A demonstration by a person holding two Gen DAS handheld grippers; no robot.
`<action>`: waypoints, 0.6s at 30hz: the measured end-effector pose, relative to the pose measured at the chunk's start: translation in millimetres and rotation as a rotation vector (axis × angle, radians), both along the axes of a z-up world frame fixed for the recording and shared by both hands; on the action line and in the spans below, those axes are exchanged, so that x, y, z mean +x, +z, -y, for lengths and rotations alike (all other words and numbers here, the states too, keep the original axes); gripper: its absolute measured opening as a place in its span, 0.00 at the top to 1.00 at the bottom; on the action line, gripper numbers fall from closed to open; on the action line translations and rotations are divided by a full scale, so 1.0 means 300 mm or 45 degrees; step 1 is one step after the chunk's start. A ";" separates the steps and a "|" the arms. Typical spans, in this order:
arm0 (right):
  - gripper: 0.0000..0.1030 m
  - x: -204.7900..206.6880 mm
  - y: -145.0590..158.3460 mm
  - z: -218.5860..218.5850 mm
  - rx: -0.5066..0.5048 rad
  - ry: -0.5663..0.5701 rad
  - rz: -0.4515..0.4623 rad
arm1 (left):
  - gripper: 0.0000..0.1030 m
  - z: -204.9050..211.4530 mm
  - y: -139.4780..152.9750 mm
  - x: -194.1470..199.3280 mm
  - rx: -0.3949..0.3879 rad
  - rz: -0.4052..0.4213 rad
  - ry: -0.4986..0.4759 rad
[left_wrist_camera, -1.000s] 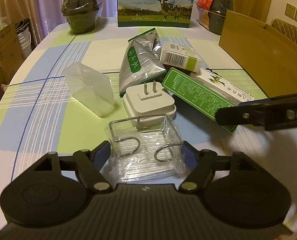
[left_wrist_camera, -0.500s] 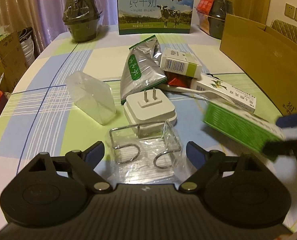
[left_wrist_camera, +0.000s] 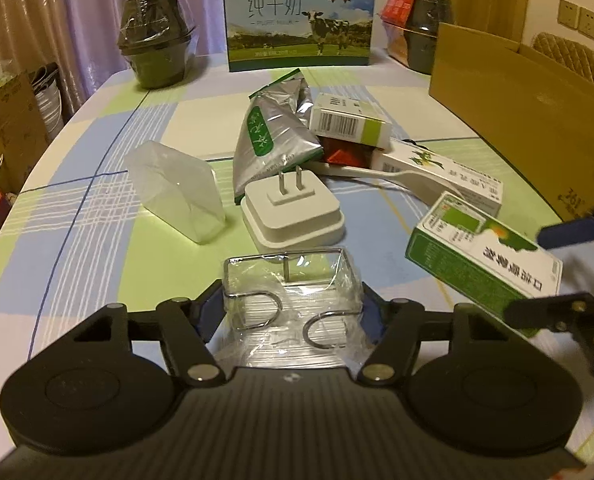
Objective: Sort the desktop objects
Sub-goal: 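Lift the bag with the left gripper while the right gripper lifts the green box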
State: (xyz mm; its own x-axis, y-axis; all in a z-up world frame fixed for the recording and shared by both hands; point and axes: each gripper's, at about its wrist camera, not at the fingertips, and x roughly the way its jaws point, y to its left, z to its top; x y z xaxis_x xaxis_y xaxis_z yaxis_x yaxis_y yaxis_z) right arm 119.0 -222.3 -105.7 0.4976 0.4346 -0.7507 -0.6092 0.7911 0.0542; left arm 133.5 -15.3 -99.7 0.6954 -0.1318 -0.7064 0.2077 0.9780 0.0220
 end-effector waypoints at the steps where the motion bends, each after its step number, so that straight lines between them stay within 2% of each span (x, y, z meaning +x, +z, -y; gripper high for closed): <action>1: 0.23 0.005 -0.007 -0.006 -0.003 0.003 -0.002 | 0.39 0.002 0.000 -0.002 0.005 0.003 -0.004; 6: 0.24 0.033 -0.031 -0.029 -0.001 -0.006 -0.006 | 0.36 0.005 -0.007 -0.002 0.014 0.008 0.010; 9: 0.36 0.048 -0.036 -0.041 0.000 -0.011 -0.008 | 0.33 0.004 -0.018 0.003 0.010 -0.004 0.028; 12: 0.47 0.050 -0.037 -0.056 -0.020 -0.010 0.004 | 0.35 0.009 -0.022 0.004 0.015 0.000 0.025; 14: 0.48 0.046 -0.036 -0.057 -0.022 -0.015 0.009 | 0.40 0.010 -0.019 0.004 0.017 0.002 0.016; 18: 0.49 0.015 -0.017 -0.054 -0.008 -0.024 0.019 | 0.41 0.011 -0.006 -0.007 0.027 -0.001 0.005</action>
State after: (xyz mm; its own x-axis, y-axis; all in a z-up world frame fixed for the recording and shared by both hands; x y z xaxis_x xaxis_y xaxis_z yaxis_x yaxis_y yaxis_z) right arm 123.5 -206.0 -110.8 0.5168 0.4203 -0.7458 -0.5946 0.8030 0.0406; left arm 131.4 -18.7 -101.5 0.6953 -0.1139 -0.7096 0.2039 0.9781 0.0428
